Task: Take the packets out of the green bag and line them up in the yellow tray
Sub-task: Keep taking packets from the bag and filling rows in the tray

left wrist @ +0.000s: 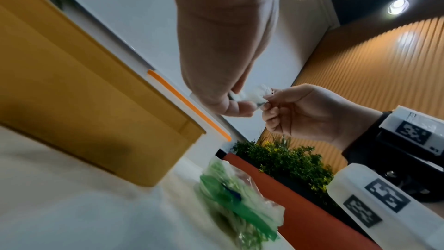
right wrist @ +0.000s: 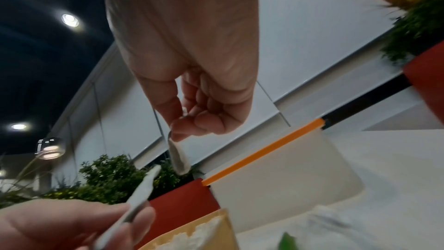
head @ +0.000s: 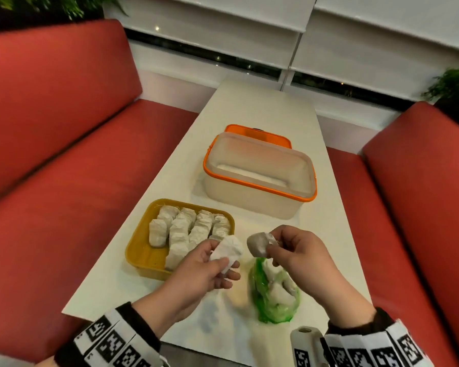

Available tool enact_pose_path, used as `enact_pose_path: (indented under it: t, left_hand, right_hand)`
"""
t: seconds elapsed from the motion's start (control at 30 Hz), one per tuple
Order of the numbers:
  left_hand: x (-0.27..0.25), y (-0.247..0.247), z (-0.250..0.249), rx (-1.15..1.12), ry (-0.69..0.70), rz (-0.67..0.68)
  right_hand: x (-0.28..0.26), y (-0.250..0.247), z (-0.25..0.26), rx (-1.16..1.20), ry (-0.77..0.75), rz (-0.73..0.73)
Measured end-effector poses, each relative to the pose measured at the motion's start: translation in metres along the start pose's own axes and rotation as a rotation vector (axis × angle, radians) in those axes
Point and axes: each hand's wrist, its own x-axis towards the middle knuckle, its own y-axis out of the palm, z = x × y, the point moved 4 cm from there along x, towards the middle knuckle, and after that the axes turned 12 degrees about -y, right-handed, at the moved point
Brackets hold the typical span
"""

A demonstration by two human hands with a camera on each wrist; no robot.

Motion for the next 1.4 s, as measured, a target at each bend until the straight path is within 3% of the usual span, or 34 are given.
enact_pose_path:
  t: [0.07, 0.13, 0.2, 0.27, 0.47, 0.57, 0.63, 0.8, 0.93, 1.17, 1.4]
  left_hand:
    - [0.001, -0.015, -0.004, -0.095, -0.002, -0.037]
    - [-0.001, -0.027, -0.008, -0.209, -0.028, 0.010]
    - [-0.008, -0.033, -0.013, -0.274, -0.053, 0.143]
    - [-0.016, -0.043, -0.016, -0.239, -0.034, 0.189]
    - [-0.022, -0.079, -0.017, -0.089, 0.032, 0.007]
    - [-0.023, -0.093, -0.020, -0.127, 0.027, -0.066]
    - [-0.023, -0.103, -0.023, -0.173, 0.032, -0.104]
    - [-0.028, -0.133, -0.028, -0.253, 0.107, -0.245]
    - [-0.033, -0.147, -0.027, -0.255, 0.151, -0.312]
    - [-0.035, -0.154, -0.023, -0.296, 0.155, -0.303]
    - [-0.033, -0.162, -0.018, -0.285, 0.132, -0.306]
  right_hand:
    - [0.007, 0.019, 0.018, 0.056, -0.018, 0.148]
    - [0.013, 0.041, 0.037, 0.167, -0.035, 0.283]
    - [0.021, 0.058, 0.046, 0.172, -0.051, 0.333]
    - [0.033, 0.074, 0.049, 0.072, -0.072, 0.332]
    - [0.052, 0.116, 0.072, -0.371, -0.291, 0.428]
    - [0.058, 0.135, 0.092, -0.604, -0.455, 0.492]
    - [0.065, 0.143, 0.101, -0.626, -0.495, 0.494]
    - [0.090, 0.146, 0.117, -0.597, -0.492, 0.441]
    - [0.105, 0.164, 0.110, -0.700, -0.469, 0.558]
    - [0.124, 0.209, 0.074, -0.866, -0.364, 0.752]
    - [0.134, 0.221, 0.061, -0.946, -0.317, 0.743]
